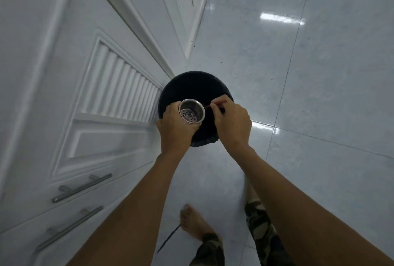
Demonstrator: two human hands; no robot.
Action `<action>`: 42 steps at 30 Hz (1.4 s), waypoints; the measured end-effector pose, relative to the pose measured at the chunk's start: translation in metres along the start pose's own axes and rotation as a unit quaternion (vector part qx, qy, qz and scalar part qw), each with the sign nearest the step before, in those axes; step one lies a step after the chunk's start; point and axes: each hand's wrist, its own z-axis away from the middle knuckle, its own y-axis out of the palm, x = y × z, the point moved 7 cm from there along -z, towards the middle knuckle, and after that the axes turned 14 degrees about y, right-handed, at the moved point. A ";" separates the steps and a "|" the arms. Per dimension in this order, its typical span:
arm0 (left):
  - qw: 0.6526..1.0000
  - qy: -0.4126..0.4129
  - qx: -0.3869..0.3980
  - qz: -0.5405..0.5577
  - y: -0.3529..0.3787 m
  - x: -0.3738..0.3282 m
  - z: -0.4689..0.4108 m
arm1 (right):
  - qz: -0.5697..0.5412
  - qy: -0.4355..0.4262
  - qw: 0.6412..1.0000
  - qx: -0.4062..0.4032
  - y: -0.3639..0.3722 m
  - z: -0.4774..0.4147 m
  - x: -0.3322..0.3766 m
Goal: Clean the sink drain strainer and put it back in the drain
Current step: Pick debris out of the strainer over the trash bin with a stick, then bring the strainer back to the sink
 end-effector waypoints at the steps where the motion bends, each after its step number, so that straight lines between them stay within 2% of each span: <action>1: 1.000 0.003 -0.010 0.005 -0.013 -0.011 0.001 | -0.004 0.000 1.000 -0.001 -0.014 0.005 0.009; 9: 0.996 0.056 -0.063 0.038 -0.152 -0.146 0.017 | -0.041 -0.001 0.998 -0.052 -0.169 0.049 0.109; 14: 0.986 0.098 -0.121 0.064 -0.256 -0.222 0.027 | -0.074 -0.055 0.991 -0.099 -0.263 0.087 0.193; 18: 0.974 0.104 -0.183 0.086 -0.338 -0.249 0.037 | -0.084 -0.102 0.982 -0.132 -0.308 0.125 0.260; 21: 0.965 0.101 -0.226 0.083 -0.390 -0.243 0.052 | -0.089 -0.138 0.977 -0.134 -0.314 0.158 0.307; 25: 0.955 0.060 -0.280 0.076 -0.450 -0.198 0.079 | -0.077 -0.190 0.974 -0.099 -0.291 0.198 0.368; 32: 0.934 -0.090 -0.338 0.068 -0.524 -0.048 0.154 | -0.031 -0.297 0.954 0.021 -0.196 0.286 0.463; 38: 0.899 -0.243 -0.351 0.098 -0.531 0.079 0.196 | -0.005 -0.390 0.912 0.122 -0.087 0.332 0.514; 42: 0.889 -0.288 -0.338 0.109 -0.515 0.141 0.185 | 0.035 -0.404 0.902 0.148 -0.012 0.330 0.527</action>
